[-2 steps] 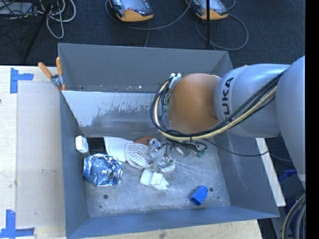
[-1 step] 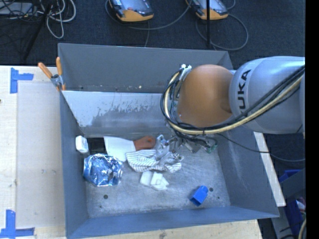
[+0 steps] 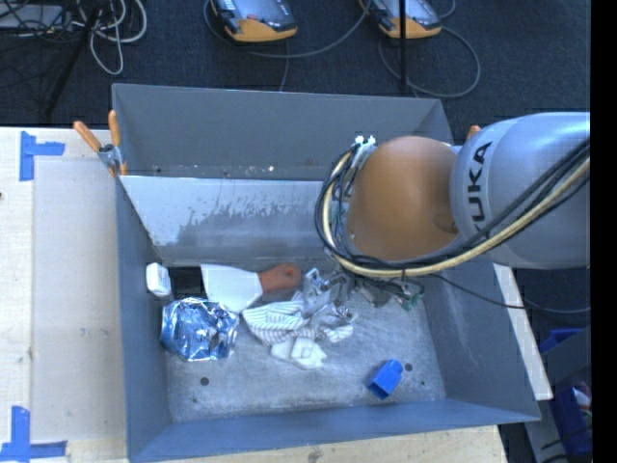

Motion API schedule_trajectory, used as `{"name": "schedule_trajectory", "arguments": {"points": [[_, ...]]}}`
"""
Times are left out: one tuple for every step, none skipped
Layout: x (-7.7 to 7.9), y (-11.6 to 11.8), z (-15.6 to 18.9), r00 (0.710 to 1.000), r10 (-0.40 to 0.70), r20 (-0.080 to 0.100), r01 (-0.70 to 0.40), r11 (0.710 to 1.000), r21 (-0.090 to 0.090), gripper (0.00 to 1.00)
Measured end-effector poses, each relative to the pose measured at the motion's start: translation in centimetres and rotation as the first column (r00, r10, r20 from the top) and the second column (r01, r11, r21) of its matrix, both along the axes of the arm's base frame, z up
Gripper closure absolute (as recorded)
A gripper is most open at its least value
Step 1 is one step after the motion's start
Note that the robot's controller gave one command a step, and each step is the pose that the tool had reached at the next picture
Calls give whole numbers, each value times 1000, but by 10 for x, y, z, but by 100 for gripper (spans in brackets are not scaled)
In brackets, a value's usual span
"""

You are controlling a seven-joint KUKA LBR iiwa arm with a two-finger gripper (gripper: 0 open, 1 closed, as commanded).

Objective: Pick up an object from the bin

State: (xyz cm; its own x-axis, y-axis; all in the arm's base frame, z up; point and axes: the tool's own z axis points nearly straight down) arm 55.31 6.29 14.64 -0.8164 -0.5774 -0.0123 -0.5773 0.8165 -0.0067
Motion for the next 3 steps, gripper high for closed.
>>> {"name": "schedule_trajectory", "arguments": {"points": [[3, 15, 13, 1000, 3, -27, -3, 1000, -1, 100], [-5, 13, 49, 1000, -8, -12, 8, 1000, 0, 100], [-3, 15, 85, 1000, 1, -21, -1, 1000, -1, 100]]}}
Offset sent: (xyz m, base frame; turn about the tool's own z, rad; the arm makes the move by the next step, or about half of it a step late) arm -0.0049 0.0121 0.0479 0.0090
